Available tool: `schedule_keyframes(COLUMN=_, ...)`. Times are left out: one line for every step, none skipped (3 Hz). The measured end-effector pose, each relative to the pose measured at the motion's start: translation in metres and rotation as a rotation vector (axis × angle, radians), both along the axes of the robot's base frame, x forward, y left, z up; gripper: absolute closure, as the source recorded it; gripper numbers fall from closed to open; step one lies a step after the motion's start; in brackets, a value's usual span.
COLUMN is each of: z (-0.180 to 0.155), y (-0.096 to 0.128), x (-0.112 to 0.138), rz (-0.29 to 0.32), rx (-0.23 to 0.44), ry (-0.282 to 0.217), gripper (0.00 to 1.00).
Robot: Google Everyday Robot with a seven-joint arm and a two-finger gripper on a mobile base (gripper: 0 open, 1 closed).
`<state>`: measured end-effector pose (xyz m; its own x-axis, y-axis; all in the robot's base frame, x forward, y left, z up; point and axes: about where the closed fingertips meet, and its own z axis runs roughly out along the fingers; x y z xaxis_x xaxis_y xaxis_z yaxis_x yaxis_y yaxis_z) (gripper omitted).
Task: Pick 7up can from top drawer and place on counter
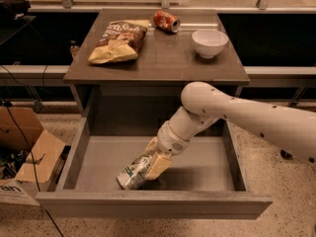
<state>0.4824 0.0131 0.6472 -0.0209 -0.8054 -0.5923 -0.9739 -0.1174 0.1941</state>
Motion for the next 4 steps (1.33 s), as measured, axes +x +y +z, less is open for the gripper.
schedule_keyframes(z=0.014, y=-0.006, x=0.0, rz=-0.034, rx=0.021, ry=-0.018, gripper=1.0)
schedule_keyframes(z=0.032, y=-0.019, x=0.004, rz=-0.122, rx=0.074, ry=-0.026, gripper=1.0)
schedule_keyframes(z=0.087, y=-0.056, x=0.033, rz=-0.263, rx=0.087, ry=-0.111, gripper=1.0)
schedule_keyframes(z=0.137, y=-0.086, x=0.069, rz=-0.35, rx=0.072, ry=-0.214, gripper=1.0)
